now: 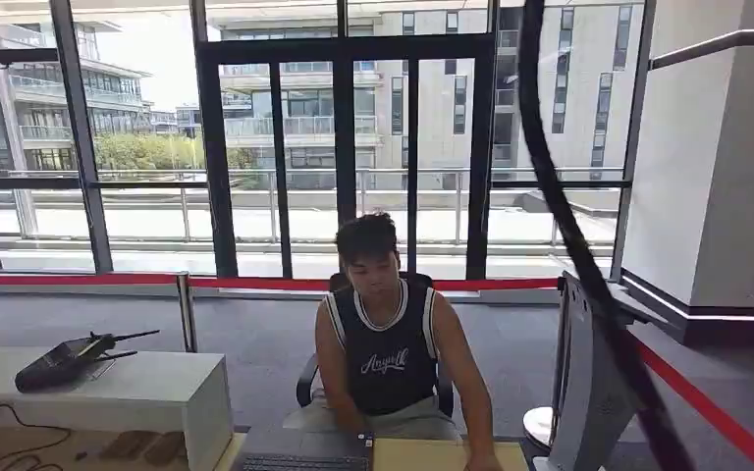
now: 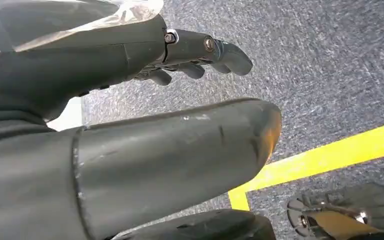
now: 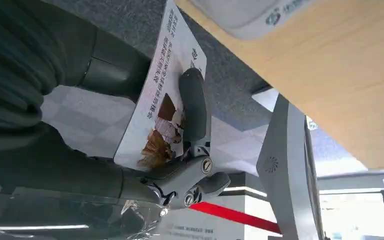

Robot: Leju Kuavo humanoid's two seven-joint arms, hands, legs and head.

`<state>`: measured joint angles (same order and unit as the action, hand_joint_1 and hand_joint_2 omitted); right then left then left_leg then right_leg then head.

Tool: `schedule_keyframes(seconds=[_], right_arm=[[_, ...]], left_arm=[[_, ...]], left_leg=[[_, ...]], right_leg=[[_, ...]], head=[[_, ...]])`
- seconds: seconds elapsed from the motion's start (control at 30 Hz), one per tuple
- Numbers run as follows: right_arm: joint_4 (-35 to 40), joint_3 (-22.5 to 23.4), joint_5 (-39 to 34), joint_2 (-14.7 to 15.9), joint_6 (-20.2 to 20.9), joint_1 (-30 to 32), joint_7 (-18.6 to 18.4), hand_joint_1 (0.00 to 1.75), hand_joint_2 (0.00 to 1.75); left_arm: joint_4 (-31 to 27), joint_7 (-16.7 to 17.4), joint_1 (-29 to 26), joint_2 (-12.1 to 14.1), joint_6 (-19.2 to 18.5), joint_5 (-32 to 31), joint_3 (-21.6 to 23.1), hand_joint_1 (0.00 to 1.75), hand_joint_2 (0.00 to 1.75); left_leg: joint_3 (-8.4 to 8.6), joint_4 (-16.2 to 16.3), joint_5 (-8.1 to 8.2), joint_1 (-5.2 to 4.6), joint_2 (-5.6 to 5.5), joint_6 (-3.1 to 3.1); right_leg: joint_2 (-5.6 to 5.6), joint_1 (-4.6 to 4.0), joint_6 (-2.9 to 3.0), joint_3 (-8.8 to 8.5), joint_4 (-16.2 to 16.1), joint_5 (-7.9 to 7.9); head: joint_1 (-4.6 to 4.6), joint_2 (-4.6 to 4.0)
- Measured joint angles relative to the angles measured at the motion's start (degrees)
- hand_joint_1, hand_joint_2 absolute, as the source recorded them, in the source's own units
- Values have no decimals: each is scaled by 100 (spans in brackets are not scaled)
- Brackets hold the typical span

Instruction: Pass the card to the sensor for recognition and then transmit it.

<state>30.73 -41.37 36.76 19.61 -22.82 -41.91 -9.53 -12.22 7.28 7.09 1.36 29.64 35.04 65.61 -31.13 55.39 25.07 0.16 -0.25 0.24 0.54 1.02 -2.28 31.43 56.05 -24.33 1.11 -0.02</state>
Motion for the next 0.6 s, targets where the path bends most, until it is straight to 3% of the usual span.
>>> schedule_keyframes(seconds=[0.37,0.6], right_arm=[[732,83,513,66,304,-959,-297,175,175],[1040,-2,877,-53,641,-1387,-422,175,175]], left_arm=[[0,-129,2,0,-79,-105,22,0,0],[0,-89,20,0,-107,-195,149,0,0]], left_leg=[[-1,0,-1,0,1,0],[-5,0,0,0,0,0]], right_leg=[[0,0,0,2,1,0],[-1,0,1,7,2,0]], head=[[-4,0],[0,0]])
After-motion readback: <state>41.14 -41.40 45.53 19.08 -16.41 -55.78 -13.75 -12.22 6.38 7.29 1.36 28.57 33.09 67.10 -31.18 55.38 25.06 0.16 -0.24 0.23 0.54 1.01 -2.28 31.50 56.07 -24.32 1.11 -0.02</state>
